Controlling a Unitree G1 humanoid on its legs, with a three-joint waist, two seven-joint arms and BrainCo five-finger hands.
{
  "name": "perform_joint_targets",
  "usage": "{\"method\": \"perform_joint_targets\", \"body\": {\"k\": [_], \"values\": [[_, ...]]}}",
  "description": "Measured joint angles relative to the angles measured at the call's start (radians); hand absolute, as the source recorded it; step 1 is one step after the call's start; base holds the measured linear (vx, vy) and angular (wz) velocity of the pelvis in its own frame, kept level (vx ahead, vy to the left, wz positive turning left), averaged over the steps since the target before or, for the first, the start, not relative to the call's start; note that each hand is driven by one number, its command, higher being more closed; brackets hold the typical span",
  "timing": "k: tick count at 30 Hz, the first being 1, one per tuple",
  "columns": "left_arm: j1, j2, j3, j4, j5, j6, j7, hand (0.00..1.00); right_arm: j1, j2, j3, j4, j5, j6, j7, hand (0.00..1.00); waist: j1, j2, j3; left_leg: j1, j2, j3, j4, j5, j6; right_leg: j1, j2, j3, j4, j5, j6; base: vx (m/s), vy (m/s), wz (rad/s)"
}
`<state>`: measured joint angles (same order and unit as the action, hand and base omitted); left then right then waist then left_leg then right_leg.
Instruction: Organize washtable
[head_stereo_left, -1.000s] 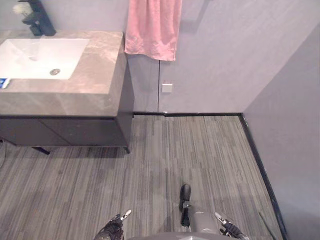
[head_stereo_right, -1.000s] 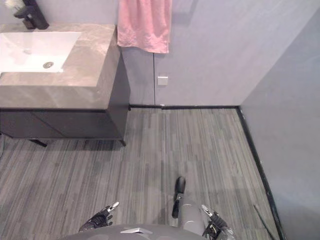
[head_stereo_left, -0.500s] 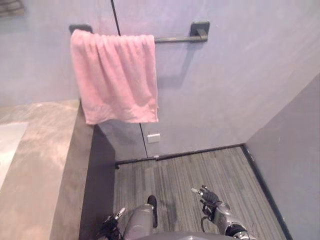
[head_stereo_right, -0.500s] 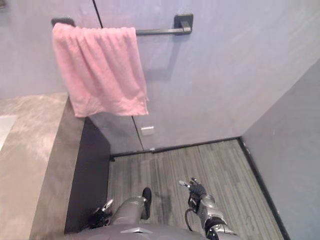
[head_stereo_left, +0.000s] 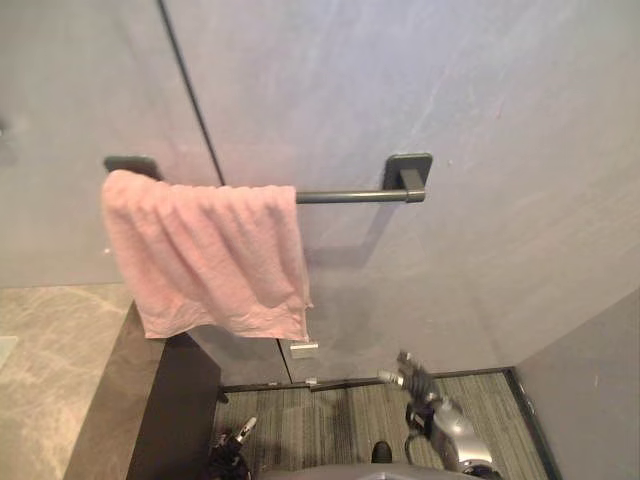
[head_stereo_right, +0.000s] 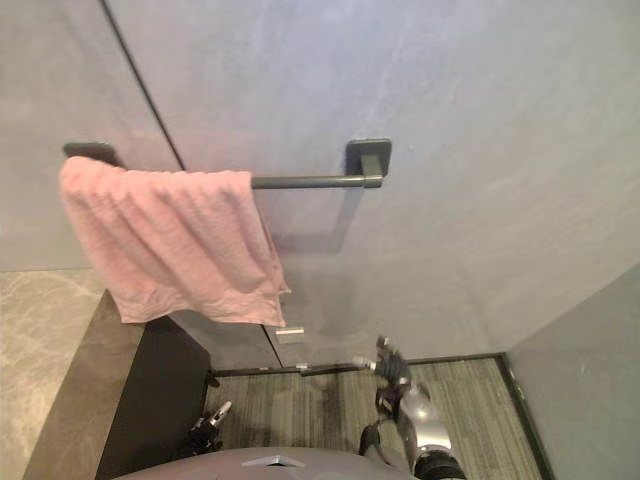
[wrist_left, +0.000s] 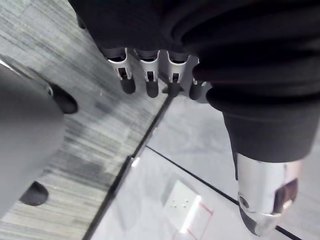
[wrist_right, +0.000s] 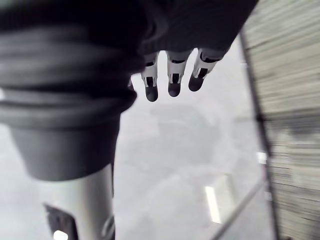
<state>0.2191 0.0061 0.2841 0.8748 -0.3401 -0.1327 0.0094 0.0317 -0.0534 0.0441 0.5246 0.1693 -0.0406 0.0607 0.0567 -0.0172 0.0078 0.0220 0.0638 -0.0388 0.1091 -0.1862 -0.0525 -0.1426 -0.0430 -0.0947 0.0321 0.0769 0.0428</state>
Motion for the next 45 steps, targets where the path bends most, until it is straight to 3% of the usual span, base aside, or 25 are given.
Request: {"method": "perform_joint_targets", "body": {"k": [5,9,11,16,19,29,35,36,45], "values": [[0.095,-0.012,0.035,-0.360,-0.002,-0.019,0.045,0.00,0.002,-0.013,0.078,-0.321,0.017,-0.047,-0.011,0.00,0.010,-0.026,0.001,0.002,0.027,-0.007,0.007,-0.013,-0.022,0.024,0.033,0.002,-0.069,0.036,-0.022,0.08,-0.090,-0.12],[0.099,-0.051,0.053,-0.607,0.003,-0.041,0.073,0.00,0.033,-0.024,0.208,-0.481,0.047,-0.055,-0.016,0.00,0.021,-0.018,0.006,0.002,0.017,-0.005,0.020,-0.019,-0.013,0.059,0.022,0.001,-0.114,0.057,-0.015,0.04,0.039,-0.03],[0.097,-0.063,0.042,-0.723,0.004,-0.049,0.084,0.00,0.026,-0.028,0.273,-0.580,0.049,-0.058,-0.006,0.00,0.040,-0.012,0.009,0.009,0.013,-0.006,0.031,-0.029,-0.006,0.078,0.019,-0.003,-0.123,0.059,-0.013,0.00,0.038,0.06],[0.106,-0.066,0.022,-0.920,0.015,-0.066,0.107,0.00,-0.132,-0.021,0.359,-0.684,0.091,-0.086,0.012,0.00,0.063,-0.009,0.012,0.004,0.009,-0.021,0.053,-0.035,-0.003,0.092,0.011,-0.028,-0.123,0.059,-0.013,-0.04,0.016,0.12],[0.133,-0.072,0.021,-1.011,0.016,-0.076,0.117,0.00,-0.185,-0.012,0.368,-0.694,0.126,-0.109,0.014,0.00,0.070,-0.007,0.012,-0.001,0.009,-0.034,0.052,-0.035,-0.003,0.098,0.009,-0.044,-0.123,0.057,-0.015,-0.02,-0.005,0.19],[0.150,-0.080,0.017,-1.118,0.043,-0.094,0.130,0.00,-0.205,-0.006,0.403,-0.666,0.127,-0.110,0.014,0.00,0.093,0.000,0.015,-0.008,0.004,-0.066,0.051,-0.026,-0.011,0.102,0.004,-0.076,-0.123,0.055,-0.017,0.01,-0.001,0.09],[0.167,-0.080,0.007,-1.118,0.043,-0.098,0.132,0.00,-0.258,-0.001,0.473,-0.495,0.127,-0.086,0.020,0.00,0.099,-0.002,0.014,-0.008,0.003,-0.067,0.051,-0.026,-0.011,0.102,0.004,-0.076,-0.123,0.055,-0.017,0.00,0.000,0.00],[0.169,-0.081,0.001,-1.118,0.042,-0.098,0.132,0.00,-0.258,0.000,0.475,-0.473,0.127,-0.077,0.022,1.00,0.103,-0.002,0.013,-0.009,0.003,-0.068,0.051,-0.026,-0.011,0.102,0.003,-0.076,-0.123,0.055,-0.017,0.00,0.000,0.00],[0.168,-0.079,-0.020,-1.118,0.043,-0.098,0.132,0.00,-0.301,0.004,0.475,-0.392,0.126,-0.044,0.021,1.00,0.119,-0.003,0.013,-0.015,-0.001,-0.080,0.046,-0.025,-0.011,0.101,0.002,-0.085,-0.124,0.055,-0.017,-0.01,0.000,0.03]]}}
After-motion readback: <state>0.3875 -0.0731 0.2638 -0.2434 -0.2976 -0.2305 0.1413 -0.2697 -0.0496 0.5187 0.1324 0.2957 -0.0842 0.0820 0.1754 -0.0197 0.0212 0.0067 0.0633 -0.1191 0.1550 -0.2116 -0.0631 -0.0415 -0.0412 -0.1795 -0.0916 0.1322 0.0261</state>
